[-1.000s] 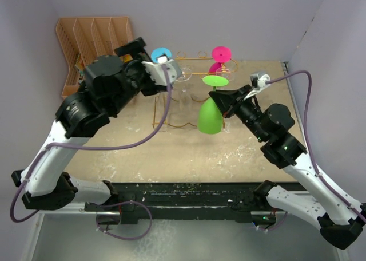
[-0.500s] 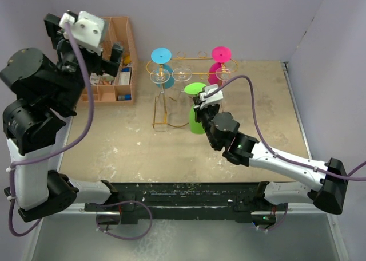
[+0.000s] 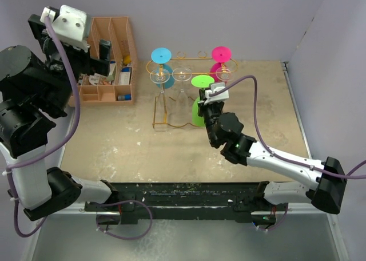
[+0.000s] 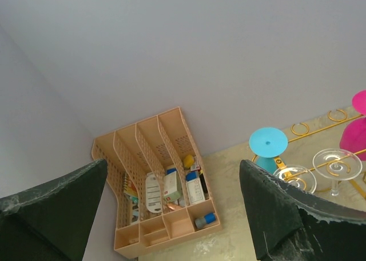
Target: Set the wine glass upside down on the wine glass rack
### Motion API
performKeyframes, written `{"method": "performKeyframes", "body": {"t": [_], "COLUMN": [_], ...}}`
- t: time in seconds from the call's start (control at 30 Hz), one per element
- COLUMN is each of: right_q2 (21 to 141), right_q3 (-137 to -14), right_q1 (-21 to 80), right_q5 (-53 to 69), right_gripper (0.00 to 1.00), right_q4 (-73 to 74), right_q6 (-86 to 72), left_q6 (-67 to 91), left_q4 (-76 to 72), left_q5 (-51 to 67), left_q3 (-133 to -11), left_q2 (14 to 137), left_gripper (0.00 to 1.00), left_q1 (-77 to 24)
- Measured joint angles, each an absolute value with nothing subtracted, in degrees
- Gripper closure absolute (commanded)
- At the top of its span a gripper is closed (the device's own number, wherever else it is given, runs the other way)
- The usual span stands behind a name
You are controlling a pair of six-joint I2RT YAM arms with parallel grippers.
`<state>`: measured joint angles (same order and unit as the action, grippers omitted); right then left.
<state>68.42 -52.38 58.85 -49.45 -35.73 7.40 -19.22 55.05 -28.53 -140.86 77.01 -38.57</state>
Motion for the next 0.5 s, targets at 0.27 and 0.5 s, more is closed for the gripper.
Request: {"method": "performKeyframes", "body": {"t": [0.27, 0.5], "right_q2": [70.15, 71.92], "right_q3": [-53.95, -56.8], "right_q1": [53.89, 52.53], "right_q5": [-44.25, -41.39], "right_gripper": [1.0, 1.0], "right_q4": [-32.34, -30.65], "right_q6": [2.48, 0.36], "left_q6": [-18.79, -18.79], "left_q4": [58.5, 59.0], "left_q5": [-28.53, -28.71], "left_q3": [-141.29, -140.46], "left_q2": [78.26, 77.14], "left_gripper": [0.01, 0.01], "left_q1": [-37.98, -37.89]}}
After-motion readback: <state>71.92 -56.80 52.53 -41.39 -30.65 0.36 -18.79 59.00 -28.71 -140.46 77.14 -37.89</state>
